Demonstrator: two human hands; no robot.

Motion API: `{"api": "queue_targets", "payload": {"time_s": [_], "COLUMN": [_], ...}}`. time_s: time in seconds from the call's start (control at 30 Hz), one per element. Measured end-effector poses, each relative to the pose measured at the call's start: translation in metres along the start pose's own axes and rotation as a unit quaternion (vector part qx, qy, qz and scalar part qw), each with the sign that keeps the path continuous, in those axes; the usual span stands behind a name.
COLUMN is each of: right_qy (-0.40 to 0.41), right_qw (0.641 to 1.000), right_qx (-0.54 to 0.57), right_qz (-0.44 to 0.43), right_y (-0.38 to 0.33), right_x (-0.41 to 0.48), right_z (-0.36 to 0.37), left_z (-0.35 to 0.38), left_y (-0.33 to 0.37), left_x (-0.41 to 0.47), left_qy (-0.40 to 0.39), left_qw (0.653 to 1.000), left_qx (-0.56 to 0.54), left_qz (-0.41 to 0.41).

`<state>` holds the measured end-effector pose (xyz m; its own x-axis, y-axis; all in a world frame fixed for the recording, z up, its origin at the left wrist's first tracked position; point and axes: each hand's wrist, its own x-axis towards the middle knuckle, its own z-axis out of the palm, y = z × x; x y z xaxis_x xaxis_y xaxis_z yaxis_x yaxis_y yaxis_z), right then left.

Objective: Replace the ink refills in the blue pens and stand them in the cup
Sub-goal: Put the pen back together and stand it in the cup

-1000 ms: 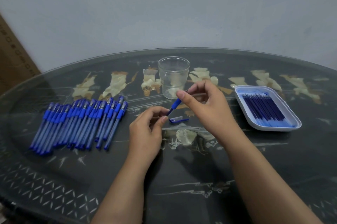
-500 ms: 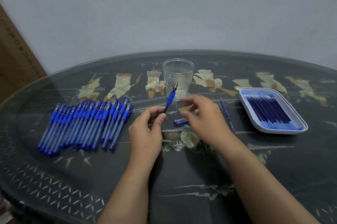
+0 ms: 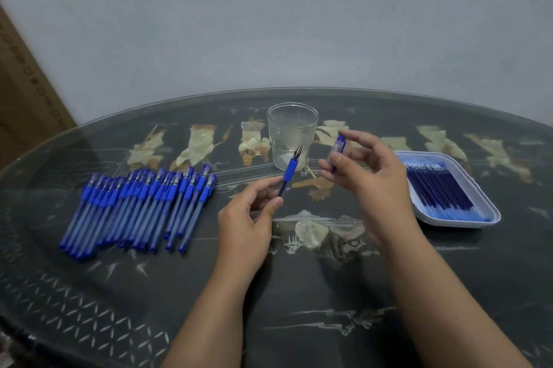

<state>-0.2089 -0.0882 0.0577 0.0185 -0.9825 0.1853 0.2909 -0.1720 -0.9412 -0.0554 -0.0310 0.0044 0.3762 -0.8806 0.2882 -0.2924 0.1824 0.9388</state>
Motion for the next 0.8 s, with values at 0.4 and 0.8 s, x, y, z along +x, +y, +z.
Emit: {"api": "queue_targets", "payload": {"time_s": [0.4, 0.8], "right_qy": [-0.006, -0.047], "right_qw": [0.998, 0.99], "right_qx": [-0.057, -0.128], "right_qz": [-0.039, -0.029], "right_y": [-0.013, -0.007], "right_x": [-0.005, -0.006], "right_z": [0.01, 0.014], "left_z": [0.0, 0.0], "left_y": [-0.003, -0.003], "left_x": [-0.001, -0.001], "left_qy": [-0.043, -0.04], "left_qw": [0.999, 0.998], "left_qx": [0.008, 0.012], "left_qz": [0.024, 0.035]}}
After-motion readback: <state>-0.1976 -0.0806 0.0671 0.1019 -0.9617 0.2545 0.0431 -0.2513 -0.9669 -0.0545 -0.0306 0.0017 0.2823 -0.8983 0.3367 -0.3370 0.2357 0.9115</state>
